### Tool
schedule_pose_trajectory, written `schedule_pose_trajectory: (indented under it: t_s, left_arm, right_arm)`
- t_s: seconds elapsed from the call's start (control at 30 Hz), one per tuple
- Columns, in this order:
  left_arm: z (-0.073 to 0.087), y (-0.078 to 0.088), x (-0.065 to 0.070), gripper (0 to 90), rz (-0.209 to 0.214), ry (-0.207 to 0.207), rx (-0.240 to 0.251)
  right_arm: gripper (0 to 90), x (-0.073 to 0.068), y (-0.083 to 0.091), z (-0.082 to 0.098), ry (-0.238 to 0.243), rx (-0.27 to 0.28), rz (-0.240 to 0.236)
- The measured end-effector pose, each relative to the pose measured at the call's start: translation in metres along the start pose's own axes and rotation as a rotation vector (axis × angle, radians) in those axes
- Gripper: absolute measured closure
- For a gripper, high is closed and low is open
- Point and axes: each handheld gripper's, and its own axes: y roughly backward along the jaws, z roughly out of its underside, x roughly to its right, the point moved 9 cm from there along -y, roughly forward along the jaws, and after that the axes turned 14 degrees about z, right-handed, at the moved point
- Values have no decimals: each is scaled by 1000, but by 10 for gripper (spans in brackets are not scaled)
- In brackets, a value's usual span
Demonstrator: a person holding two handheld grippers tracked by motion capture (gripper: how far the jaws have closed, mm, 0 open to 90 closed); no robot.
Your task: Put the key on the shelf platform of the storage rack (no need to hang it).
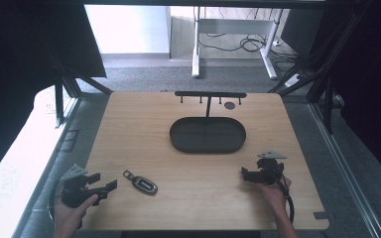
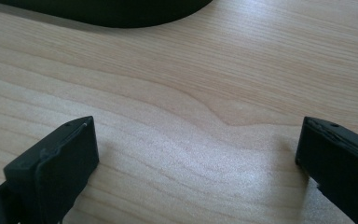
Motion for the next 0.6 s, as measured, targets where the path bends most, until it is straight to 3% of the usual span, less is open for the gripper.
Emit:
schedule_pose_trajectory:
  t_s: [0.07,0.17,0.27,0.3,0.4,0.43,0.6]
  left_arm:
    - [3,-1,-3,224,-4,10,-8]
    - [3,0,-2,225,-5,8,-7]
    - [1,0,0,224,-2,5,-3]
    - [1,0,1,224,0,2,-1]
    - [1,0,2,224,2,2,-2]
    - [1,1,1,224,3,0,-3]
    - [1,-1,1,224,4,-1,-5]
  right_arm:
    - [0,0,0,0,-4,-2,1]
    - [158,1,9,-1,-1,-7,33]
    - [155,1,16,-4,10,16,35]
    - [168,-1,23,-7,11,37,5]
    - [176,-3,28,-8,17,47,-14]
    - [191,-5,34,-10,17,55,-48]
    - [210,-10,41,-13,40,60,-84]
